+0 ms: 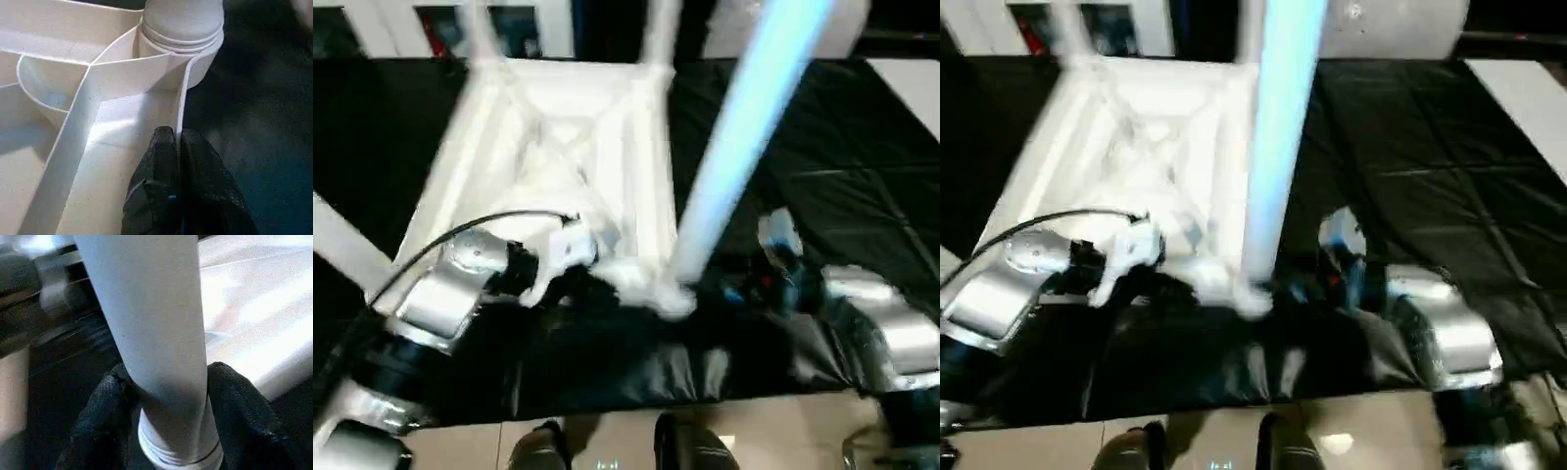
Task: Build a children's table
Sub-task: Rotate leg to tighten
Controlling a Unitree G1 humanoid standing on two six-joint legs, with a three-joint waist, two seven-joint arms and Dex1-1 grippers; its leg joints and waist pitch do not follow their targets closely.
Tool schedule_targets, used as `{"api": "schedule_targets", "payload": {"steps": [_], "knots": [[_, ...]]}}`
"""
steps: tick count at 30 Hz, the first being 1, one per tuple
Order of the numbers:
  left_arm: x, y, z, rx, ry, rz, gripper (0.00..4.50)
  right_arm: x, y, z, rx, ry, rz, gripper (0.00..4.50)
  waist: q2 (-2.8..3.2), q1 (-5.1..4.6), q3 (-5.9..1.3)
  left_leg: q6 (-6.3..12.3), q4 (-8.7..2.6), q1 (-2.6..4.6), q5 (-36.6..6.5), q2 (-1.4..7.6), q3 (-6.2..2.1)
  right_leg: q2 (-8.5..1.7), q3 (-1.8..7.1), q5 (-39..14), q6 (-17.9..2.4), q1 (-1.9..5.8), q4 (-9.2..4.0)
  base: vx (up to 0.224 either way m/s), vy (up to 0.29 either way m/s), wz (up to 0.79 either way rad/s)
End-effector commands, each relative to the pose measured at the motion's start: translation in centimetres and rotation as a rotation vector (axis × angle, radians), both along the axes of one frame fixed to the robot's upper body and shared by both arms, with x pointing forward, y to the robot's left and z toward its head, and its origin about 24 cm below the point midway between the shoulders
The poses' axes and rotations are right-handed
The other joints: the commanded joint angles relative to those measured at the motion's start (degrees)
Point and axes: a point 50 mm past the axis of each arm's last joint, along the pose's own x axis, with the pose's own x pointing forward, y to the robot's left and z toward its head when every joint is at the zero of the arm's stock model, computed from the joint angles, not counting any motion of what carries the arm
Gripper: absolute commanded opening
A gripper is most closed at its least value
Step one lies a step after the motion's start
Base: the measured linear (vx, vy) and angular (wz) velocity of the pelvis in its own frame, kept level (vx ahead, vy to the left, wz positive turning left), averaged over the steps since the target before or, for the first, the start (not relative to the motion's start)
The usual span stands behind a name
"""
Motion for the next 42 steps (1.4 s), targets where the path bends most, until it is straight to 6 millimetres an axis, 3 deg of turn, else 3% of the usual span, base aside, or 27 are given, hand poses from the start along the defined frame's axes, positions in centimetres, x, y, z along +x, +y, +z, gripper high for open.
{"api": "schedule_targets", "payload": {"steps": [1,2,4,7,8,10,11,15,19,22,24,25,26,29,30,34,37,39,42], "knots": [[-0.7,-3.5,0.1,-0.091,0.001,-0.032,0.00,-0.4,3.4,-0.3,0.034,0.046,0.030,1.94,-0.63,0.08,-2.77,0.51,-4.43,0.39,-16.4,1.12,-1.30,-3.07,2.11,-32.0,-7.4,2.85,-5.31,0.000,0.000,0.00],[-0.4,-5.3,0.2,-0.125,-0.017,0.063,0.00,0.2,5.3,0.0,0.080,0.054,-0.129,1.93,-0.53,-0.68,-2.77,0.22,-4.41,0.49,-17.0,1.06,-1.44,-3.09,2.00,-33.6,-6.3,2.40,-5.79,0.000,0.000,0.00],[-0.3,-6.0,0.2,-0.133,-0.026,0.094,0.00,0.4,5.9,0.1,0.097,0.068,-0.200,1.93,-0.54,-1.09,-3.15,0.41,-4.42,0.08,-15.3,0.95,-1.61,-3.06,1.92,-31.0,-5.9,2.82,-5.53,0.000,0.000,0.00],[-0.1,-6.7,0.3,-0.141,-0.044,0.147,0.00,0.6,6.9,0.1,0.113,0.093,-0.305,1.93,-0.47,-1.25,-3.13,1.19,-4.43,0.45,-15.1,1.01,-1.29,-2.68,2.02,-26.7,-6.3,2.42,-5.59,0.000,0.000,0.00],[-0.1,-7.5,0.3,-0.148,-0.059,0.191,0.00,0.6,7.8,0.2,0.139,0.109,-0.374,1.93,0.04,-1.19,-2.97,1.49,-4.36,0.73,-15.0,1.01,-1.00,-2.45,2.20,-24.2,-6.9,2.04,-5.50,0.000,0.000,0.00],[-0.1,-7.8,0.3,-0.155,-0.064,0.209,0.00,0.5,8.2,0.3,0.156,0.113,-0.400,1.93,-0.07,-1.23,-3.23,1.17,-4.39,0.62,-14.0,0.98,-0.93,-2.32,2.14,-20.2,-7.8,2.44,-5.11,0.000,0.000,0.00],[-0.1,-7.9,0.4,-0.154,-0.067,0.217,0.00,0.5,8.1,0.4,0.168,0.114,-0.422,2.28,0.16,-1.21,-3.34,1.33,-4.39,0.72,-13.1,1.09,-0.87,-2.22,2.19,-17.0,-8.4,2.52,-4.85,0.000,0.000,0.00],[-0.3,-7.8,0.4,-0.152,-0.073,0.208,0.00,0.2,6.9,0.3,0.157,0.099,-0.450,2.52,0.13,-0.95,-3.52,2.86,-4.12,0.59,-9.6,0.92,-0.59,-2.11,2.26,-8.9,-10.4,3.02,-4.18,0.000,0.000,0.00],[-1.1,-6.8,0.3,-0.150,-0.071,0.112,0.00,0.0,3.9,0.5,0.078,-0.001,-0.316,3.00,0.27,-0.71,-3.68,4.55,-3.82,0.50,-7.6,0.95,-0.53,-2.25,2.24,-4.5,-12.5,3.63,-3.71,0.000,0.000,0.00],[-1.3,-5.9,0.1,-0.131,-0.061,0.072,0.00,-0.2,2.2,0.8,0.057,-0.026,-0.230,3.25,0.10,-0.53,-3.41,6.59,-3.69,0.47,-8.2,0.99,-0.43,-2.44,2.29,-6.6,-13.5,3.82,-3.88,0.000,0.000,0.00],[-1.4,-5.7,0.0,-0.126,-0.056,0.070,0.00,-0.3,1.9,0.9,0.052,-0.030,-0.212,3.44,0.27,-0.57,-3.34,6.43,-3.70,0.48,-7.9,1.09,-0.46,-2.56,2.25,-8.6,-13.7,3.65,-4.01,0.000,0.000,0.00],[-1.5,-5.4,0.0,-0.119,-0.053,0.046,0.00,-0.6,1.4,0.8,0.015,-0.046,-0.149,3.51,0.22,-0.60,-3.64,6.30,-3.59,0.61,-7.8,1.10,-0.44,-2.54,2.25,-9.0,-13.8,3.74,-3.96,0.000,0.000,0.00],[-1.9,-4.5,0.0,-0.105,-0.048,-0.057,0.00,-1.5,0.4,0.6,-0.082,-0.068,0.027,3.57,0.19,-0.49,-3.71,6.41,-3.53,0.60,-7.9,1.08,-0.50,-2.55,2.23,-9.6,-13.7,3.90,-3.97,0.000,0.000,0.00],[-2.3,-3.7,0.0,-0.087,-0.025,-0.121,0.00,-1.8,-0.2,0.6,-0.107,-0.066,0.129,3.57,0.36,-0.34,-3.72,8.00,-3.36,0.75,-7.1,1.31,-0.38,-2.58,2.34,-6.6,-14.9,3.76,-3.53,0.000,0.000,0.00],[-2.4,-3.3,0.0,-0.086,-0.018,-0.172,0.00,-1.8,-0.4,0.8,-0.100,-0.060,0.187,3.57,0.13,-0.25,-3.82,8.37,-3.27,0.76,-6.9,1.27,-0.34,-2.60,2.27,-6.4,-15.4,3.77,-3.53,0.000,0.000,0.00],[-2.8,-2.0,-0.2,-0.041,0.015,-0.282,0.00,-1.9,-0.9,0.8,-0.096,-0.035,0.332,3.57,0.10,0.37,-3.91,8.39,-3.24,1.09,-7.4,1.40,-0.39,-2.65,2.22,-9.0,-15.9,3.57,-3.36,0.000,0.000,0.00],[-2.7,-1.2,-0.5,0.005,0.021,-0.316,0.00,-2.1,-1.0,0.6,-0.103,-0.008,0.422,3.57,0.20,0.71,-3.90,8.49,-3.17,1.40,-6.8,1.62,-0.26,-2.62,2.33,-7.9,-16.5,3.33,-3.19,0.000,0.000,0.00],[-2.5,-0.4,-0.6,0.050,0.030,-0.361,0.00,-2.0,-1.0,0.7,-0.111,0.003,0.497,3.42,-0.05,1.41,-4.01,8.70,-3.01,1.53,-6.2,1.60,-0.13,-2.64,2.39,-7.8,-16.5,3.25,-3.02,0.000,0.000,0.00],[-2.4,-0.1,-0.6,0.075,0.032,-0.395,0.00,-1.7,-1.0,0.8,-0.111,0.010,0.537,3.05,-0.20,1.66,-3.96,7.97,-3.01,1.35,-6.8,1.61,-0.15,-2.80,2.43,-9.1,-16.3,3.34,-2.98,0.000,0.000,0.00]]}}
